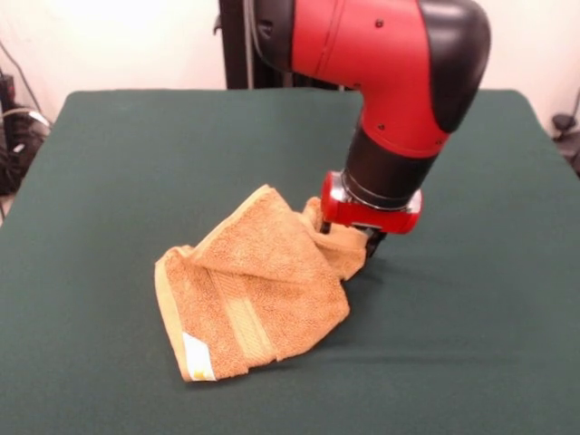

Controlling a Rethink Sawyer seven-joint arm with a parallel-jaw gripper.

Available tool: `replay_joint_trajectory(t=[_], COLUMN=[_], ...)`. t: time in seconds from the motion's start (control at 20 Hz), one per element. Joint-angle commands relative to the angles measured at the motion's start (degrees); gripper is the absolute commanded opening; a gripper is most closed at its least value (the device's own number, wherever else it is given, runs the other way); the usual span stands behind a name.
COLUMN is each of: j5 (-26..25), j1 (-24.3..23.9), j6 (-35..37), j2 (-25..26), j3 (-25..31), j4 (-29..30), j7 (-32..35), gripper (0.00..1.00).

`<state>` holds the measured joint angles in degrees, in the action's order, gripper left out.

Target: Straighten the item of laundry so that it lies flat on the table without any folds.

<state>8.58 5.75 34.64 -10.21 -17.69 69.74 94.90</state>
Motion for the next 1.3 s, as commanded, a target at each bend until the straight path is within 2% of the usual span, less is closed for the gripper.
replay_joint_trajectory(t=[0.05, 0.2, 0.35, 0.7, 1.05, 1.3], j5=[-3.64, -4.53, -4.82, -3.53, 2.34, 5.54], j1=[-10.03, -10.62, -10.46, -8.34, -4.56, -3.48], j6=[-38.34, -39.28, -40.65, -45.25, -49.39, -51.91], j2=[18.17, 17.94, 19.71, 24.61, 30.72, 33.46], j3=[12.54, 13.20, 12.49, 8.10, 0.31, -2.67], j4=[0.08, 0.58, -1.57, -6.68, -12.23, -14.52], j7=[14.01, 13.79, 13.81, 15.18, 16.61, 16.16], gripper=[1.00, 1.00, 1.00, 1.00, 1.00, 1.00])
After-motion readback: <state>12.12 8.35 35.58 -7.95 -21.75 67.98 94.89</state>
